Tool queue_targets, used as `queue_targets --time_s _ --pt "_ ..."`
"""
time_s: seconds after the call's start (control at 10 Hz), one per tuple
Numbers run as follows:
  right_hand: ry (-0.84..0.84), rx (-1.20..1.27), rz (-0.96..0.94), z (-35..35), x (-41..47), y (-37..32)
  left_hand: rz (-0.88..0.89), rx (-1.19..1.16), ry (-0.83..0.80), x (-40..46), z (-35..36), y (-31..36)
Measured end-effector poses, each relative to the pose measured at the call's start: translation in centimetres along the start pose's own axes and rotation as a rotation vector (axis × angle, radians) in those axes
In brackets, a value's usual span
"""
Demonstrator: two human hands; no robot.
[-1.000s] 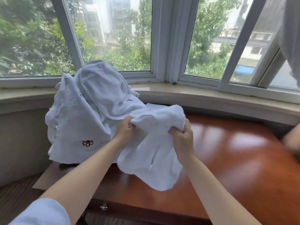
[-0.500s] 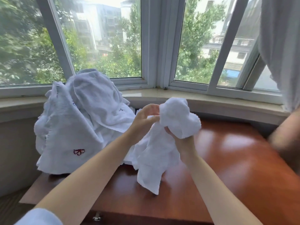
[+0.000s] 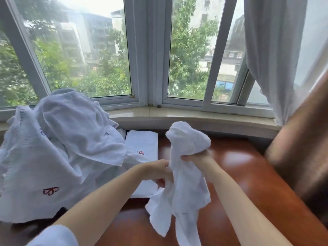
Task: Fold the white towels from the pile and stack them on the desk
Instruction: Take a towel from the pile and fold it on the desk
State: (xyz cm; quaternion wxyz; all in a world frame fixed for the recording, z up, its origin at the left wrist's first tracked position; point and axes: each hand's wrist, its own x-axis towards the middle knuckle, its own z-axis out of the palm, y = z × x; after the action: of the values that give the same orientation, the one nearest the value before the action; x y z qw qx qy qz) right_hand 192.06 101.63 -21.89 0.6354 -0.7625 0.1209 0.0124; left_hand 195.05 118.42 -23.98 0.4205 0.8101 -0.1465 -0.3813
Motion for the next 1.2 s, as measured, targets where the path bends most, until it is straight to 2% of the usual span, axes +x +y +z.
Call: queue_targets --time_s 0.1,0.2,0.3,0.4,0.5,0.6,0.7,0.9,1.1,1.2 --pt "0.077 -0.342 0.064 -0.6 4.2 -1.9 0.007 -0.012 0.055 2.3 -0.2 2.9" --pt "0.141 -0.327 -0.077 -2.8 4.9 -5.8 0.147 -0.140 0.224 4.8 -1.0 6.7" --pt "0.333 -0.507 -0.346 -6.8 5.3 -9.0 0.291 -0.458 0.393 6.9 -2.4 10.7" --pt "0.417 -0.634 -0.430 -7.9 5.7 -9.0 0.231 -0.586 0.476 8.7 -3.1 11.0" --pt "0.281 -0.790 -0.295 -7.5 5.9 -4.2 -0.037 -0.558 0.477 9.9 -0.9 5.9" --pt "0.028 -0.784 0.003 -5.6 4.3 4.0 -0.315 -0.599 0.421 9.8 4.0 -1.0" --pt "-0.172 -0.783 0.193 -3.8 2.4 11.2 -0.451 -0.593 0.300 9.2 8.5 -5.6" --pt "-0.105 -0.959 0.312 -3.8 -0.2 17.3 -0.500 -0.558 0.212 8.6 12.4 -8.5" --pt "-0.172 -1.150 0.323 -5.8 -1.9 20.2 -0.502 -0.541 0.183 8.4 13.1 -9.2" --pt "-0.228 -0.956 0.411 -5.1 -2.3 20.3 -0.487 -0.574 0.180 8.6 13.2 -9.5"
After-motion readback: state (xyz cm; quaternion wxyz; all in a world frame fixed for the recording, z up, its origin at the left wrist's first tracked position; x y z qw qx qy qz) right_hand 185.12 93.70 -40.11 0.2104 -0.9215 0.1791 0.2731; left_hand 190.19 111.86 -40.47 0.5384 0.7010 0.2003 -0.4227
